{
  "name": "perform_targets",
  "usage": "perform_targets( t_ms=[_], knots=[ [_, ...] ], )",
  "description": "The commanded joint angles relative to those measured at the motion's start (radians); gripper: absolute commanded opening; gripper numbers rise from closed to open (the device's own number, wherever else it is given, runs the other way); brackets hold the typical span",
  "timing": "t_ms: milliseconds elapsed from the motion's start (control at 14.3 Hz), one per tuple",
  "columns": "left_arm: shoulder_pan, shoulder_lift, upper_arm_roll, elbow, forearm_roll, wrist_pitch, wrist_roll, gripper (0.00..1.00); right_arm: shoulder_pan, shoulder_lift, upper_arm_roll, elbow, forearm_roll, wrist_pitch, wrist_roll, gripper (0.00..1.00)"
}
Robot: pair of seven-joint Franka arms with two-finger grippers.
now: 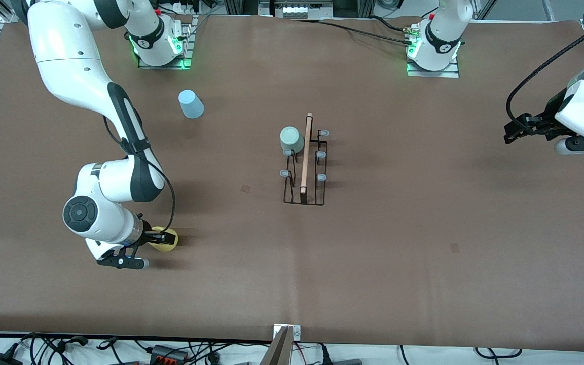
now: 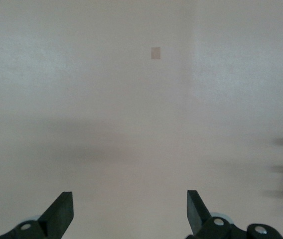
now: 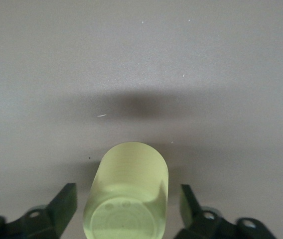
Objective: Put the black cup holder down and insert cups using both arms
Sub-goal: 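Carry the yellow cup over the rack with the right gripper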
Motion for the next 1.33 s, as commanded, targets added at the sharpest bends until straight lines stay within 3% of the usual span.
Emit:
perform_targets(
  t_ms=[0, 140, 210, 701, 1262],
  knots=[
    [0.001, 0.001, 0.0, 0.016, -0.024, -0.014, 0.021, 1.0, -0.013, 0.015, 0.018, 0.035, -0.018, -0.011, -0.012, 0.48],
    [0.001, 0.001, 0.0, 0.016, -0.024, -0.014, 0.021, 1.0, -0.01, 0.01, 0.019, 0.035, -0.026, -0.037, -0.03, 0.26],
    [0.001, 0.001, 0.0, 0.016, -0.024, -0.014, 0.021, 1.0, -0.01, -0.001, 0.024, 0.037, -0.043, -0.074, -0.061, 0.23],
    [0.001, 0.001, 0.0, 0.016, -0.024, -0.013, 0.021, 1.0, 0.135, -0.128, 0.028, 0.216, -0.041, -0.396, -0.044, 0.23],
    [0.001, 0.002, 0.0, 0.016, -0.024, -0.013, 0.021, 1.0, 0.431, -0.157, 0.027, 0.227, -0.032, -0.393, 0.397, 0.23]
  ],
)
